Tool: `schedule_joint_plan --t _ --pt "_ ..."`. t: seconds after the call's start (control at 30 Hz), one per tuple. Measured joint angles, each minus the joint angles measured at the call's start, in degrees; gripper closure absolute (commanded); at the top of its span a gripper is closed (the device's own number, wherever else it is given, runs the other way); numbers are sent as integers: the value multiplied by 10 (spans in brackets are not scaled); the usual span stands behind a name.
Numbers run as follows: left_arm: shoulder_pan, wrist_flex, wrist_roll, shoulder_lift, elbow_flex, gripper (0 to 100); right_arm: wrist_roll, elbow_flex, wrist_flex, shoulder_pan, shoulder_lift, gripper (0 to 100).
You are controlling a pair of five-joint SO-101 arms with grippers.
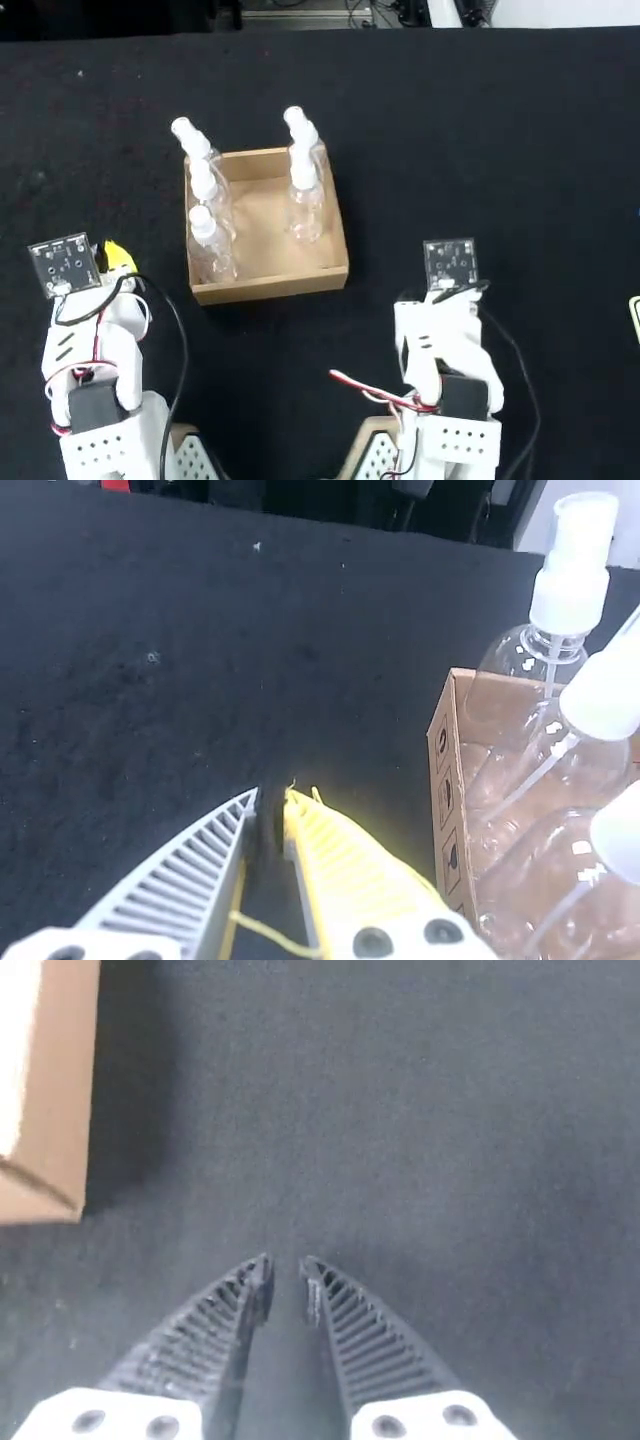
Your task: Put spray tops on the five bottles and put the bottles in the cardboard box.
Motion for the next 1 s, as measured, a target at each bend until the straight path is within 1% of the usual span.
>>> schedule_joint_plan --t 0.1,0.17,0.27,0.4,0.7,0.97,1.0 --pt "0 10 -4 0 0 970 0 0 37 0 0 983" --pt "0 39 -32 0 0 970 0 0 50 0 0 983" --pt "0 83 -62 0 0 970 0 0 56 0 0 983" --pt "0 106 -66 0 2 970 0 0 58 0 0 985" --pt "0 108 -50 0 31 970 0 0 58 0 0 984" --pt "0 108 -47 -1 52 970 0 0 58 0 0 984" --pt "8 108 -50 0 58 970 0 0 58 0 0 984"
